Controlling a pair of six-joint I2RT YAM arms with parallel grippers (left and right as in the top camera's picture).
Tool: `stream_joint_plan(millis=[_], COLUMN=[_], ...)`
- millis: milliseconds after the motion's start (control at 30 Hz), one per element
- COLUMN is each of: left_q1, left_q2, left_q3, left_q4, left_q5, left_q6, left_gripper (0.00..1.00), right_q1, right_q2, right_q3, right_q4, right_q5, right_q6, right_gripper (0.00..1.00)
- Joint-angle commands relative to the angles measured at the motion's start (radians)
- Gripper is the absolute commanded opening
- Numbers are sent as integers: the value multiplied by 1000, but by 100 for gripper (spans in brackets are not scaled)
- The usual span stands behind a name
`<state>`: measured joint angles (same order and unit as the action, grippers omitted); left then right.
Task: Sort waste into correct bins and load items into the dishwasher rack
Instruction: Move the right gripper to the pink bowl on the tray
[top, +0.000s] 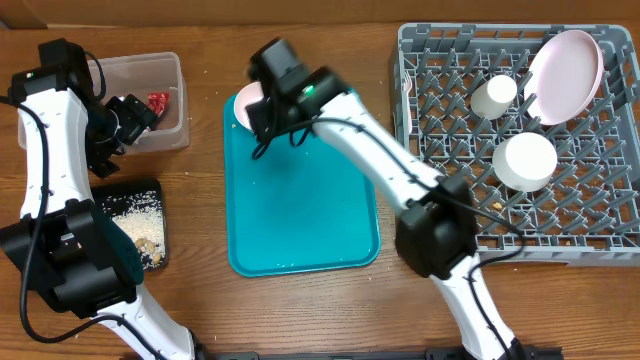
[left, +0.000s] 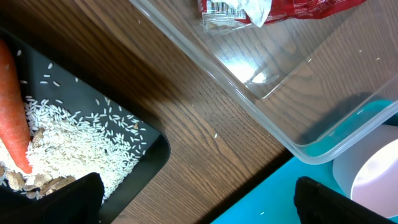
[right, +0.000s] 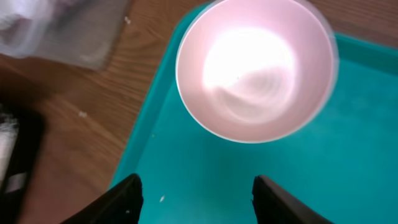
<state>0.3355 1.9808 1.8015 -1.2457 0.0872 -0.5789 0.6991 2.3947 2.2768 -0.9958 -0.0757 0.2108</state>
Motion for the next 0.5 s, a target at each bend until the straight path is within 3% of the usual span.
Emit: stream_joint_plan(millis=[0,200,467], left_q1=[-2,-2,-2], left_q2=[-6,-6,-6], left_q3=[2,2,2], left_q4=[-3,-3,-3], left_q5=[7,7,7], left_q6=[-20,-20,-20], left_gripper=[100,100,100], right_q1=[26,13,-3], right_q2=[57,125,101], right_q3=[11,11,29], right_q4=[18,23,-8], right_q5=[197,236,144], right_q6=[69,217,232], right_gripper=[59,59,56])
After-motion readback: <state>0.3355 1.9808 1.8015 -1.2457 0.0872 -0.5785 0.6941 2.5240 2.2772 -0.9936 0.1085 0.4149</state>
